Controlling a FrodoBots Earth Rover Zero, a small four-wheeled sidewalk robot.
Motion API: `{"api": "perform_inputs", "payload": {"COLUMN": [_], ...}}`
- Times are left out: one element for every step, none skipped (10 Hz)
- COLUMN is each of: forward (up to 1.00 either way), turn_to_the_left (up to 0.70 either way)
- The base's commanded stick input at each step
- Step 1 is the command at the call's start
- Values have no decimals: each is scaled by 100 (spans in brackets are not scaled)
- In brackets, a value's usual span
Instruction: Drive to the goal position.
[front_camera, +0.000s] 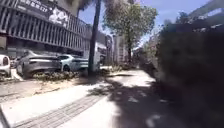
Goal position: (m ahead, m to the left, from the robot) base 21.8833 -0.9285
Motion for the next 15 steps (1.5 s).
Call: {"api": "perform_inputs", "payload": {"forward": [45,45,63,70,70,70,70,70,70,51,45,45,45,45,45], "turn_to_the_left": [-27,-27,-18,-14,-14,-14,-14,-14,-14,-19,-12,0,0,0,0]}}
